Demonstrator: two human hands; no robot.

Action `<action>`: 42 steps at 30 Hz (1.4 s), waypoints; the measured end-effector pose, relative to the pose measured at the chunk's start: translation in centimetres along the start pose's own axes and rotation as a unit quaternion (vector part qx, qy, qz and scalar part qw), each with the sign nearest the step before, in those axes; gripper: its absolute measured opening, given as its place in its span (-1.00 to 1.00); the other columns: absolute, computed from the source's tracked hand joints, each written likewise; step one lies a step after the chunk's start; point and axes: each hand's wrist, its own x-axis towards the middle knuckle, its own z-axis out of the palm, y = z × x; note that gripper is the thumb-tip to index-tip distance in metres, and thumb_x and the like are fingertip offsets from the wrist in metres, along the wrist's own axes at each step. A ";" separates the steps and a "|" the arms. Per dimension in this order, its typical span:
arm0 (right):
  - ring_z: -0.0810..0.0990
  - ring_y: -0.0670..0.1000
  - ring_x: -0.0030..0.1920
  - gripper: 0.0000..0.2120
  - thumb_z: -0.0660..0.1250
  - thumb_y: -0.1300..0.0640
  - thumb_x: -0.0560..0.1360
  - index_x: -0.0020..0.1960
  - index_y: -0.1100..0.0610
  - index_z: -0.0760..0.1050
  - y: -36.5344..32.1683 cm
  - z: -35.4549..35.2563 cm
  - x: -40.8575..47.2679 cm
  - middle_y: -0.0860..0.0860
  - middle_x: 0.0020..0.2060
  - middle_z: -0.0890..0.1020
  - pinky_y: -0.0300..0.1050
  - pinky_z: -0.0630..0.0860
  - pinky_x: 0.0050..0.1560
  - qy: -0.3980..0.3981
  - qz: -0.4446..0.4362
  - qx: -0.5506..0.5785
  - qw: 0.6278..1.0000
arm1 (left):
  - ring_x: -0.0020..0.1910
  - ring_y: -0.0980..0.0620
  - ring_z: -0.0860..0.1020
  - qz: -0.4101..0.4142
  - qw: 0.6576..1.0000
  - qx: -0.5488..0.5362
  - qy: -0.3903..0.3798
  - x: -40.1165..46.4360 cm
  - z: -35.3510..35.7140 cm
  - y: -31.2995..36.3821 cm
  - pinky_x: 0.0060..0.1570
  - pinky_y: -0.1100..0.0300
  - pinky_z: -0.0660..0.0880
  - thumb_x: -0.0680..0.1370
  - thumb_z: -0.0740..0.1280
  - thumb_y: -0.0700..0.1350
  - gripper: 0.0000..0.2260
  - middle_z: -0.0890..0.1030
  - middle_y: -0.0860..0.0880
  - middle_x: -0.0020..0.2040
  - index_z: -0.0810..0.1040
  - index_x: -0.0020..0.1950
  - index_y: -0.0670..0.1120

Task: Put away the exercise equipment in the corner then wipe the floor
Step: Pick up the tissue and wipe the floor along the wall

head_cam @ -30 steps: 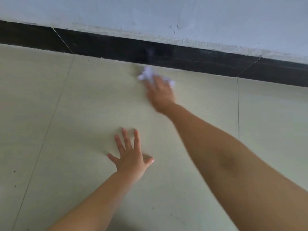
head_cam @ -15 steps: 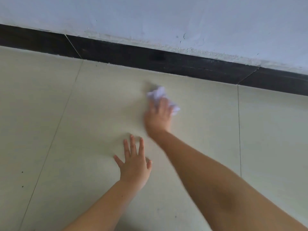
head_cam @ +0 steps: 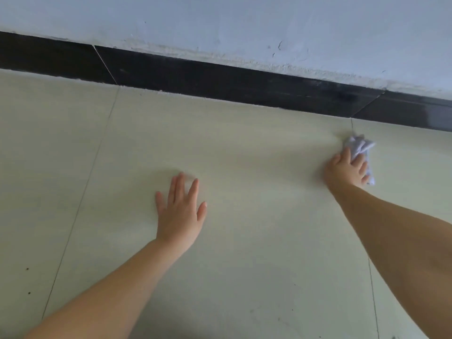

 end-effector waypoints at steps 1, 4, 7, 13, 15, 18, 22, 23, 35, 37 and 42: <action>-0.09 0.14 0.54 -0.52 -0.10 0.00 0.64 0.55 -0.01 0.02 -0.4 0.4 -0.9 0.13 0.55 -0.03 0.17 -0.14 0.48 0.004 0.052 0.002 0.999 | 0.55 -0.03 -0.06 -0.011 1.000 -0.024 0.003 0.8 -0.3 0.0 0.44 -0.17 -0.03 0.63 0.06 0.07 -0.50 -0.02 -0.10 0.57 0.06 0.55 -0.01; -0.15 0.14 0.54 -0.51 -0.09 -0.01 0.65 0.56 0.01 -0.03 -5.4 3.8 -5.9 0.14 0.55 -0.07 0.15 -0.24 0.47 0.000 -0.042 -0.014 0.999 | 0.55 -0.01 -0.09 -0.037 0.994 -0.099 0.035 1.9 -1.8 0.1 0.46 -0.12 -0.04 0.64 0.04 0.04 -0.50 -0.04 -0.09 0.57 0.01 0.55 -0.02; -0.17 0.11 0.54 -0.49 0.00 -0.01 0.64 0.56 0.00 -0.01 -12.2 8.0 -13.7 0.11 0.55 -0.05 0.11 -0.32 0.46 -0.053 -0.352 -0.051 0.933 | 0.54 -0.07 0.02 -0.059 0.985 -0.133 0.091 2.2 -2.7 -0.4 0.44 -0.16 0.04 0.62 0.12 0.00 -0.49 0.08 -0.14 0.55 0.08 0.54 -0.09; -0.14 0.05 0.55 -0.46 0.01 -0.04 0.64 0.56 0.03 -0.05 -19.5 8.5 -13.2 0.02 0.56 -0.04 0.01 -0.18 0.52 -0.130 -0.692 -0.235 0.670 | 0.53 -0.06 0.07 -0.113 0.979 -0.149 0.085 1.2 -3.0 0.1 0.43 -0.21 0.07 0.62 0.07 0.01 -0.49 0.10 -0.09 0.55 0.06 0.54 -0.11; -0.05 0.07 0.54 -0.49 0.00 0.02 0.65 0.56 0.01 -0.05 -18.7 7.4 -8.4 0.06 0.55 0.01 -0.01 -0.13 0.51 -0.126 -0.641 -0.175 0.737 | 0.55 0.00 -0.04 -0.120 0.980 -0.148 0.062 1.0 -2.2 0.5 0.46 -0.15 -0.05 0.63 0.05 0.03 -0.48 0.02 -0.05 0.57 0.00 0.55 -0.05; 0.15 0.13 0.49 -0.46 0.10 0.12 0.61 0.55 0.03 0.04 -13.3 3.8 -0.8 0.13 0.49 0.20 -0.02 0.03 0.43 -0.076 -0.504 -0.094 0.855 | 0.55 0.03 -0.11 -0.070 0.992 -0.100 0.038 1.6 -1.2 1.8 0.46 -0.16 -0.13 0.63 0.02 0.06 -0.48 -0.05 -0.01 0.57 -0.06 0.56 0.00; 0.15 0.12 0.49 -0.51 -0.04 0.00 0.64 0.55 -0.04 0.00 -0.4 -1.1 7.5 0.08 0.51 0.17 0.07 0.04 0.45 -0.038 -0.344 -0.095 0.934 | 0.55 0.03 -0.12 0.015 0.999 -0.045 0.021 2.4 -0.2 6.2 0.44 -0.18 -0.17 0.48 -0.27 0.22 -0.34 -0.08 0.00 0.57 -0.07 0.56 0.02; 0.16 0.15 0.48 -0.49 -0.09 -0.05 0.62 0.56 -0.03 0.00 2.9 -2.1 9.1 0.10 0.52 0.14 0.11 0.08 0.44 -0.021 -0.284 -0.089 0.955 | 0.55 0.03 -0.14 0.035 0.999 -0.037 0.013 2.4 0.0 7.5 0.44 -0.18 -0.18 0.42 -0.34 0.23 -0.28 -0.10 0.01 0.57 -0.09 0.56 0.02; -0.19 0.13 0.54 -0.50 -0.06 -0.06 0.65 0.56 -0.02 -0.03 -4.1 3.7 -3.9 0.08 0.56 -0.07 0.14 -0.28 0.48 -0.068 -0.414 -0.109 0.901 | 0.55 0.05 -0.14 0.021 0.999 -0.041 0.012 3.6 1.6 12.6 0.43 -0.21 -0.17 0.64 -0.04 0.06 -0.48 -0.10 -0.01 0.57 -0.10 0.56 0.00; -0.18 0.12 0.54 -0.49 -0.02 -0.05 0.64 0.56 -0.03 -0.05 -6.7 4.6 -6.1 0.07 0.56 -0.09 0.15 -0.23 0.50 -0.098 -0.543 -0.176 0.815 | 0.55 0.05 -0.10 -0.017 0.997 -0.069 0.040 3.4 1.7 12.1 0.42 -0.22 -0.16 0.64 0.01 0.01 -0.48 -0.04 -0.05 0.57 -0.05 0.56 -0.07; -0.03 0.07 0.54 -0.51 -0.05 0.01 0.66 0.56 -0.04 -0.09 -8.5 2.7 -0.2 0.03 0.55 0.00 0.01 -0.11 0.49 -0.080 -0.583 -0.185 0.787 | 0.55 -0.02 -0.13 -0.063 0.997 -0.030 0.012 1.7 2.0 9.6 0.40 -0.29 -0.10 0.61 0.09 0.07 -0.44 -0.08 -0.09 0.57 -0.02 0.56 0.00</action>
